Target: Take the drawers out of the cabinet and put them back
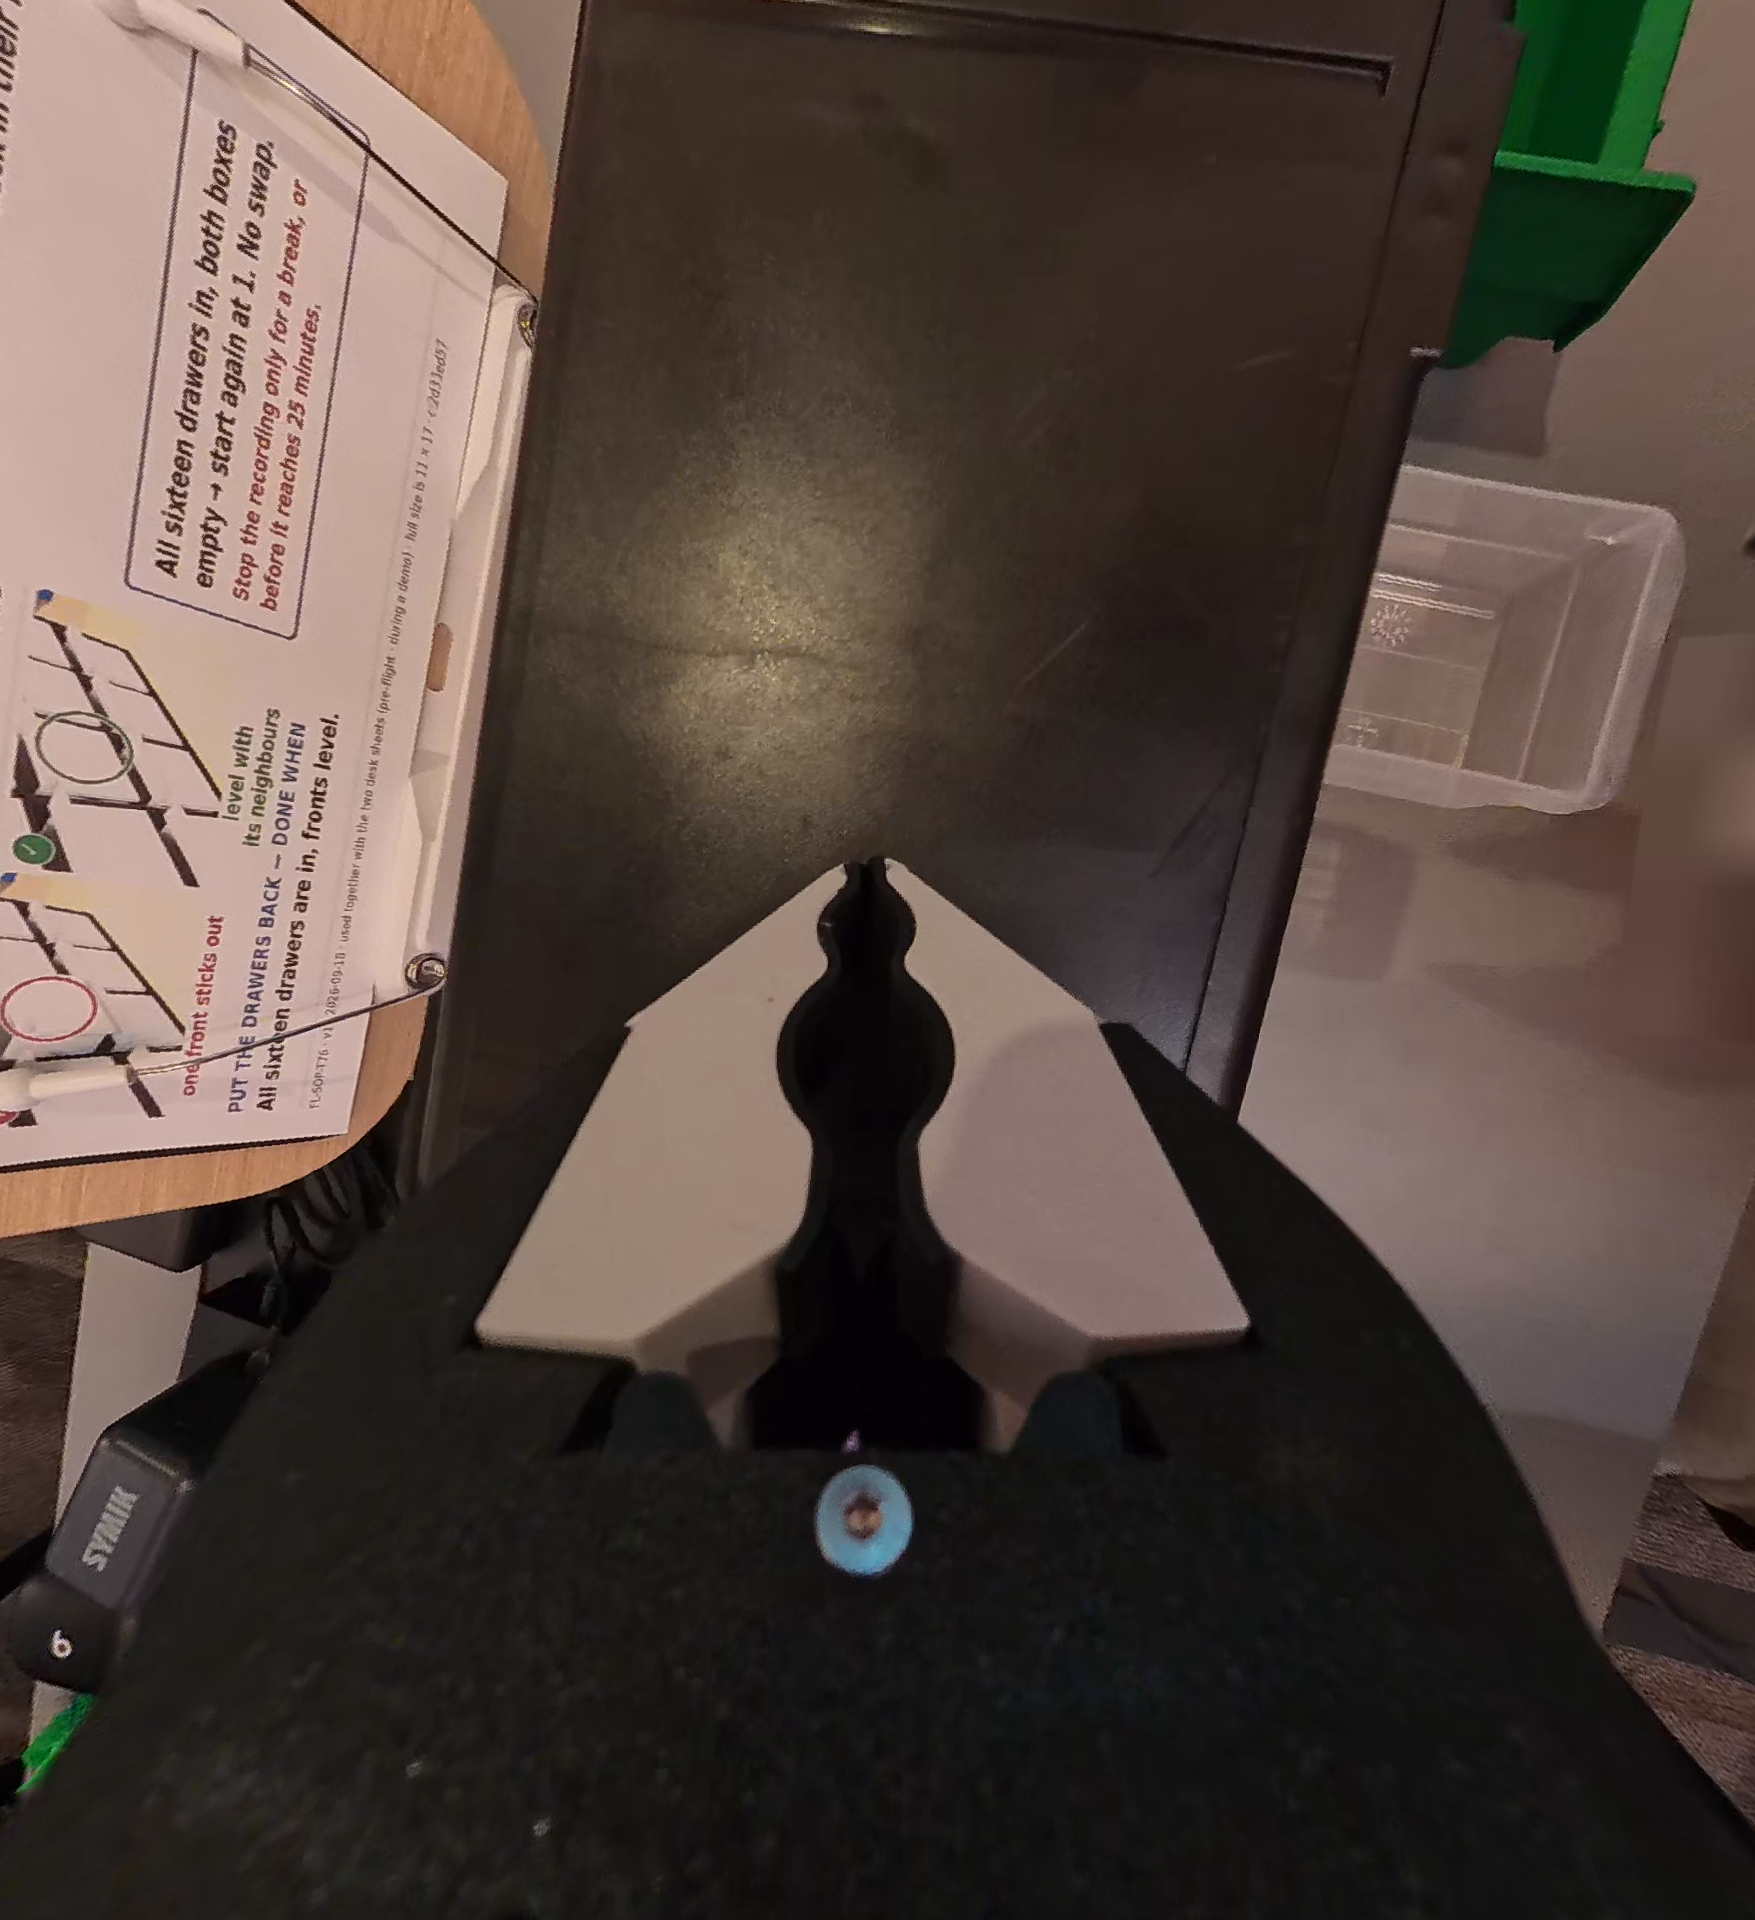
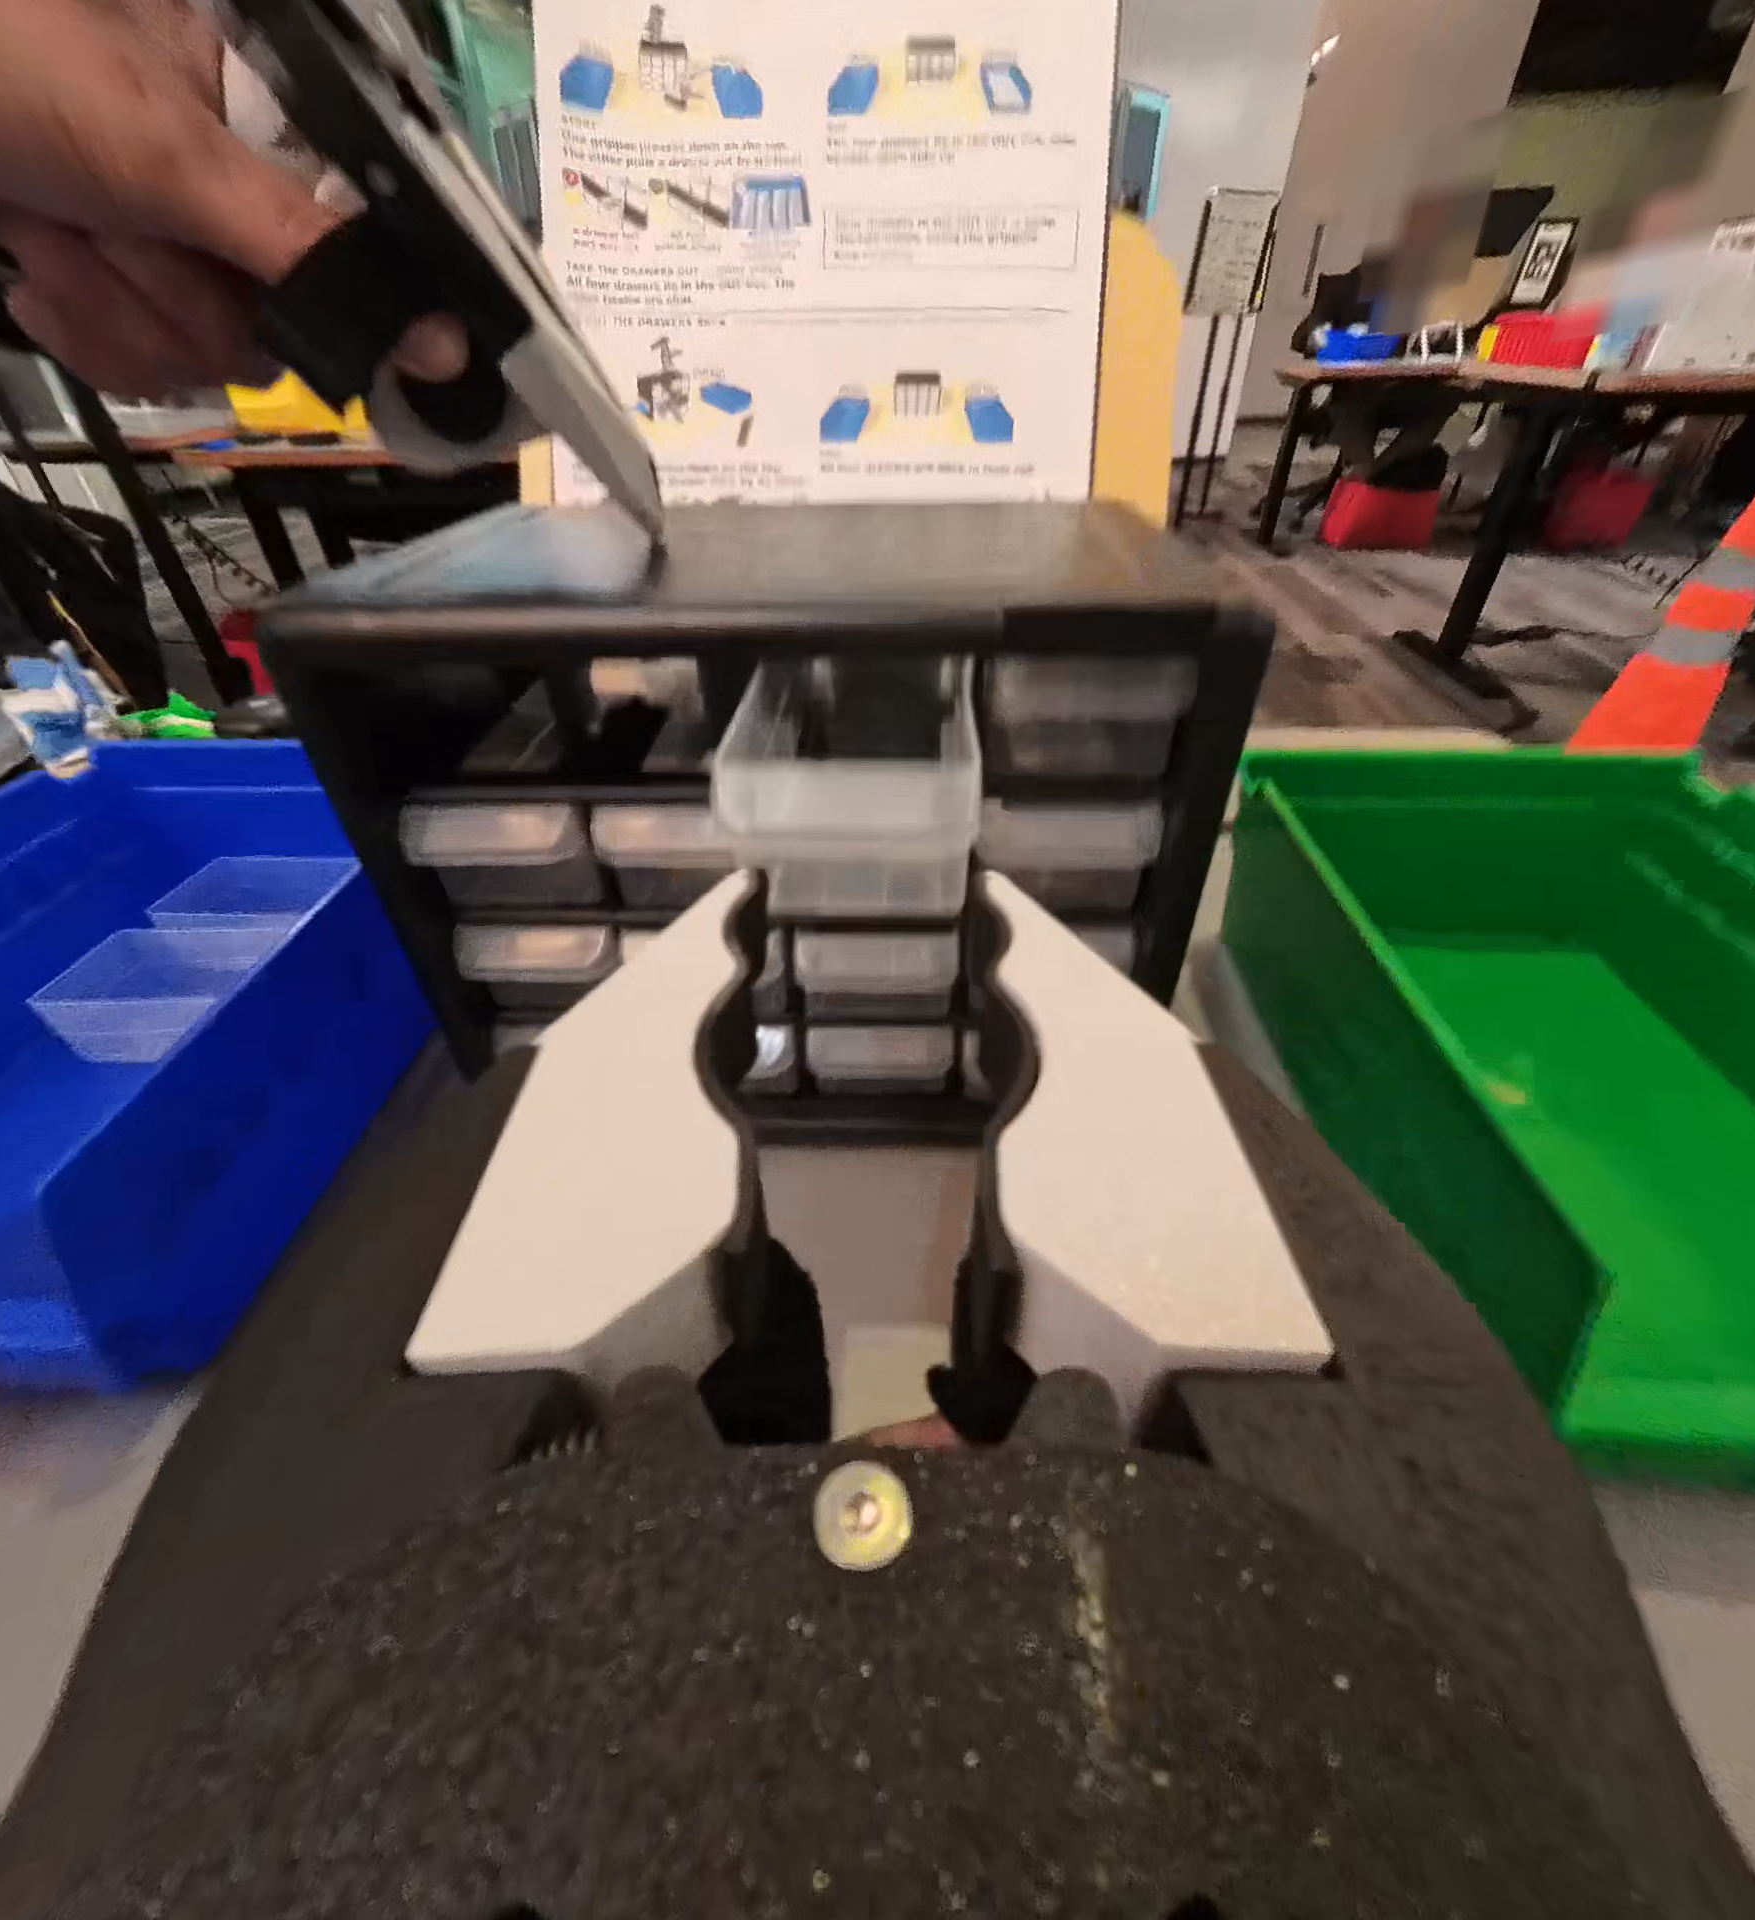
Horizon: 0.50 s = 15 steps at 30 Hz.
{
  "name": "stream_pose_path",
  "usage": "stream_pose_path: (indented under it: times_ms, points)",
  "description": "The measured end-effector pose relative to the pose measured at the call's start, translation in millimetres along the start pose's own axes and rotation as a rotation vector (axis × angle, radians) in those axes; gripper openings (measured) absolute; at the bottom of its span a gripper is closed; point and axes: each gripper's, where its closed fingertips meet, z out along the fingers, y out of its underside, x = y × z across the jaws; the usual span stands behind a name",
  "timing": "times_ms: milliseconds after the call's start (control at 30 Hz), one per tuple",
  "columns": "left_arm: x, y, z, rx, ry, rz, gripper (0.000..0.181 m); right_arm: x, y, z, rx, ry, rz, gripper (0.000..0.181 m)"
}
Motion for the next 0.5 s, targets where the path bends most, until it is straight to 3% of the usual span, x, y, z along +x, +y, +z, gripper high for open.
stream_pose_path:
  times_ms: [33,133,500]
  points:
    - [0.0,0.0,0.0,-0.001,-0.005,0.002,0.0,-2.6,13.3,-0.5,-0.016,-0.005,0.012,0.032]
    - [0.1,0.0,0.1,-0.008,-0.017,0.007,0.0,-4.3,34.1,11.5,-0.032,0.017,0.0,0.019]
    - [-0.1,-0.3,0.1,-0.049,-0.022,0.018,0.0,1.9,4.4,70.0,0.066,-0.005,0.027,0.017]
